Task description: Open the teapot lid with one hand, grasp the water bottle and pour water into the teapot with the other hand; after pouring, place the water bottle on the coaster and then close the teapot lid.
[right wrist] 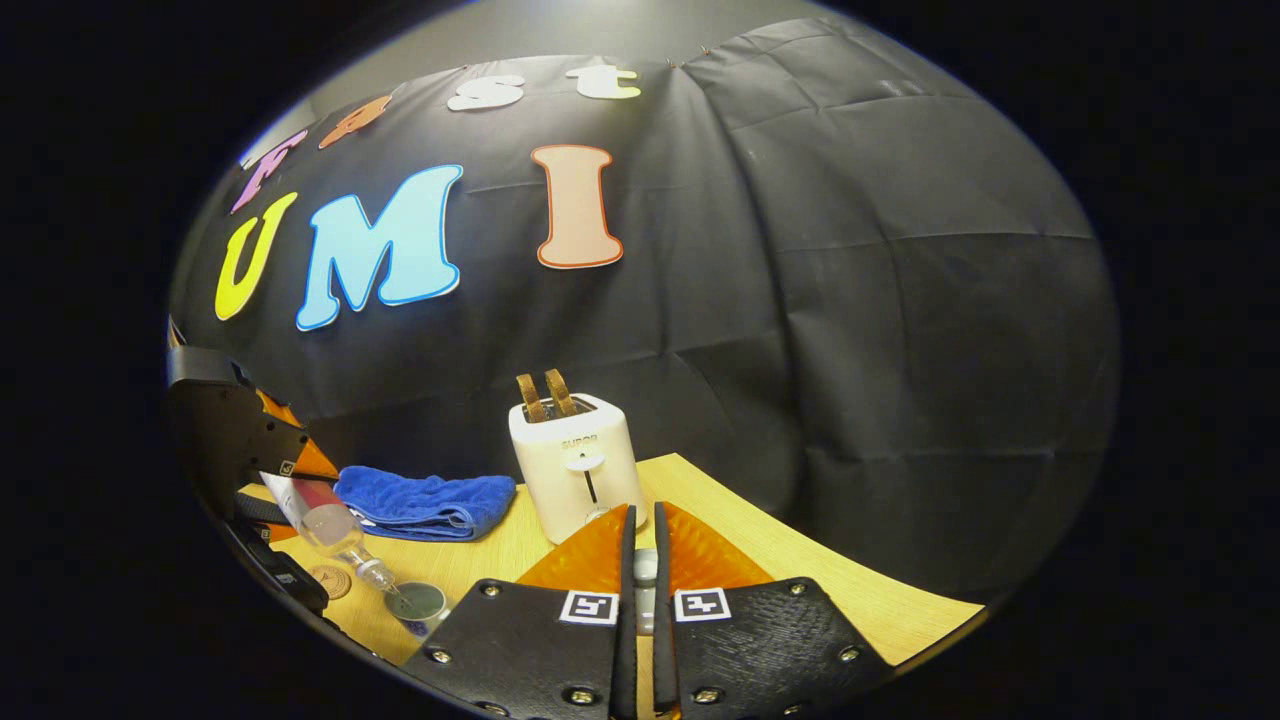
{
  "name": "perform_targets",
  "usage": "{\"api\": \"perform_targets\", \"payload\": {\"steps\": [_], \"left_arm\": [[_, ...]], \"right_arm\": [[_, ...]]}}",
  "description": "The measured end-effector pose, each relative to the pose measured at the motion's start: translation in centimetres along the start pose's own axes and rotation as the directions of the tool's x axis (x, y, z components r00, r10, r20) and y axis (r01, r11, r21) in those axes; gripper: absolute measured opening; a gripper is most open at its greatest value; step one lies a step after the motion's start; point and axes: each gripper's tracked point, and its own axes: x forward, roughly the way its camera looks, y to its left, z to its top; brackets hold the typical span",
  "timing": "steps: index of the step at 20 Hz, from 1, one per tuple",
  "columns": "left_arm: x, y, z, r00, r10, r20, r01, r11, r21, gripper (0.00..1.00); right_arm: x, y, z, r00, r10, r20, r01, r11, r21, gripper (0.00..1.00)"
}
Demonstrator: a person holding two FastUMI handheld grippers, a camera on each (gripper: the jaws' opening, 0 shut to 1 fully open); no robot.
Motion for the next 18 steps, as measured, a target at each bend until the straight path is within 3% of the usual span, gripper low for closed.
{"api": "perform_targets", "payload": {"steps": [18], "left_arm": [[-0.72,0.96,0.32,0.999,0.021,-0.028,-0.017,0.992,0.128,0.8]], "right_arm": [[-0.1,0.34,0.04,1.0,0.012,0.002,-0.012,1.0,0.004,0.06]]}}
